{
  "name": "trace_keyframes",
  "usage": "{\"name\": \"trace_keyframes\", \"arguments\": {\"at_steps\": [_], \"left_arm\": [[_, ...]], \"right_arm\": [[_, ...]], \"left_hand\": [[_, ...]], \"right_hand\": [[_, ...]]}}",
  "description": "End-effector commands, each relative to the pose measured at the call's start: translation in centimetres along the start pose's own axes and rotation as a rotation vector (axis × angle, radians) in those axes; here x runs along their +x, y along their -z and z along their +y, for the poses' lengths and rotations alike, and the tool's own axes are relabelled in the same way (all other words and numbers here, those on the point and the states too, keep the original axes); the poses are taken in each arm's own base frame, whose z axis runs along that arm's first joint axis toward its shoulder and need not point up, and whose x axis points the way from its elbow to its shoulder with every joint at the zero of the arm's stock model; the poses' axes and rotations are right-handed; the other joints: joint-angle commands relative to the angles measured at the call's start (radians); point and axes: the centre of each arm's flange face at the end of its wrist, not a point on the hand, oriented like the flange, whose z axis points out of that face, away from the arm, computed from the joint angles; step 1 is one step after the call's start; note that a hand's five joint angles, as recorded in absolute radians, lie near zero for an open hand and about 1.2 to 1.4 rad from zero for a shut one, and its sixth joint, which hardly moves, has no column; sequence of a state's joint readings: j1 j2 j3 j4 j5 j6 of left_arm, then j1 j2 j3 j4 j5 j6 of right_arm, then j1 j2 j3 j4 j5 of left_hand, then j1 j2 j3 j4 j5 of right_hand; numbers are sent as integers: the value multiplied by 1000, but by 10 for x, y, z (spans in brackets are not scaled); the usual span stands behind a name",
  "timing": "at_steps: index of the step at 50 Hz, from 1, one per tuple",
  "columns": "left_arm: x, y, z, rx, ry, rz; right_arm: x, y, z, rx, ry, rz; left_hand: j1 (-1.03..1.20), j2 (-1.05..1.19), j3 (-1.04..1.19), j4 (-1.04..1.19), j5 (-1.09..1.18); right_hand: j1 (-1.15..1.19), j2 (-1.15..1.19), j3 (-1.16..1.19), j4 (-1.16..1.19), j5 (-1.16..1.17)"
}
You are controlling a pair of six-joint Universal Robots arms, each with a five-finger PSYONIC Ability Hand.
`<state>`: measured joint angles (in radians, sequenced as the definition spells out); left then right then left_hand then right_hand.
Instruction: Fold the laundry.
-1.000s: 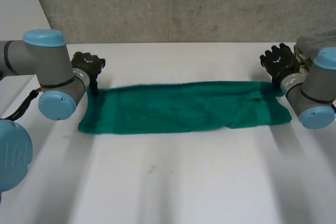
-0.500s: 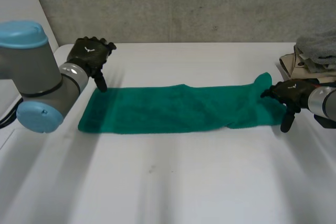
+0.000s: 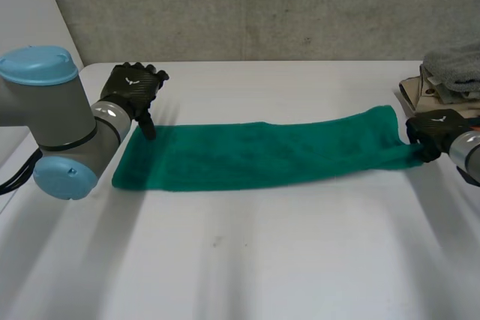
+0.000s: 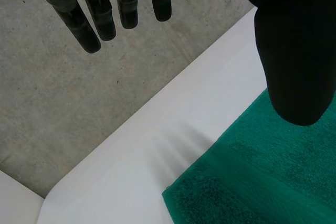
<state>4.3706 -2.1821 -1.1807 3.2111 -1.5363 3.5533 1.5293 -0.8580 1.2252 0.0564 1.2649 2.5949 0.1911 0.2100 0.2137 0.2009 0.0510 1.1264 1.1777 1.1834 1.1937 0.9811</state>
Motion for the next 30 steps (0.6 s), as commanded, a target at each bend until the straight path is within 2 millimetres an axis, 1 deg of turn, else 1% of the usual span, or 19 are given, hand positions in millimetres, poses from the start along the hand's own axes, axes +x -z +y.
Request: {"name": "trace_keyframes", "arguments": {"at_steps": [1, 2, 5, 6, 9, 10, 12, 14, 16, 17, 18, 21, 22, 24, 25, 26, 28, 29, 30], "left_arm": [[-2, 4, -2, 0, 4, 1], [-2, 5, -2, 0, 4, 1], [-3, 7, -4, 3, 4, 0], [-3, 8, -4, 2, 4, 2], [-3, 9, -6, 7, 4, 0], [-4, 10, -6, 7, 4, 0], [-5, 10, -7, 9, 4, -3], [-5, 12, -8, 9, 4, -3], [-7, 13, -10, 14, 4, -6], [-7, 13, -12, 17, 4, -8], [-9, 14, -14, 22, 4, -11], [-12, 16, -17, 28, 7, -19], [-13, 16, -18, 30, 7, -22], [-14, 18, -19, 33, 12, -24], [-16, 19, -21, 36, 17, -28], [-17, 20, -21, 37, 20, -30], [-17, 22, -22, 37, 25, -31], [-17, 24, -22, 35, 31, -30], [-17, 24, -22, 34, 32, -30]], "right_arm": [[34, 8, 13, -59, 42, 64], [42, 9, 21, -90, 71, 77], [58, 13, 33, -146, 125, 109], [71, 15, 40, -183, 162, 140], [93, 20, 49, -239, 208, 203], [106, 24, 53, -275, 234, 257], [119, 27, 53, -299, 257, 318], [133, 29, 46, -295, 280, 406], [133, 28, 38, -267, 296, 437], [127, 26, 30, -238, 311, 437], [112, 22, 9, -159, 352, 428], [85, 20, -26, -21, 408, 407], [63, 22, -49, 82, 443, 380], [39, 25, -68, 176, 476, 342], [6, 28, -87, 284, 506, 279], [-15, 30, -96, 348, 525, 237], [-49, 33, -103, 432, 550, 158], [-89, 39, -109, 522, 578, 64], [-104, 42, -109, 549, 588, 24]], "left_hand": [[-17, -35, -39, -26, -51], [-17, -35, -39, -26, -51], [-17, -35, -39, -26, -51], [-17, -35, -39, -26, -51], [-17, -35, -39, -26, -51], [-17, -35, -39, -26, -51], [-17, -35, -39, -26, -51], [-17, -35, -39, -26, -51], [-17, -35, -39, -26, -51], [-17, -35, -39, -26, -51], [-17, -35, -39, -26, -51], [-17, -35, -39, -26, -51], [-17, -35, -39, -26, -51], [-17, -35, -39, -26, -51], [-17, -35, -39, -26, -51], [-17, -35, -39, -26, -51], [-17, -35, -39, -26, -51], [-17, -35, -39, -26, -51], [-17, -35, -39, -26, -51]], "right_hand": [[270, 219, 213, 203, 241], [270, 219, 213, 203, 241], [270, 219, 213, 203, 241], [270, 219, 213, 203, 241], [270, 219, 213, 203, 241], [270, 219, 213, 203, 241], [270, 219, 213, 203, 241], [270, 219, 213, 203, 241], [270, 219, 213, 203, 241], [270, 219, 213, 203, 241], [270, 219, 213, 203, 241], [270, 219, 213, 203, 241], [270, 219, 213, 203, 241], [270, 219, 213, 203, 241], [270, 219, 213, 203, 241], [270, 219, 213, 203, 241], [270, 219, 213, 203, 241], [270, 219, 213, 203, 241], [270, 219, 213, 203, 241]]}}
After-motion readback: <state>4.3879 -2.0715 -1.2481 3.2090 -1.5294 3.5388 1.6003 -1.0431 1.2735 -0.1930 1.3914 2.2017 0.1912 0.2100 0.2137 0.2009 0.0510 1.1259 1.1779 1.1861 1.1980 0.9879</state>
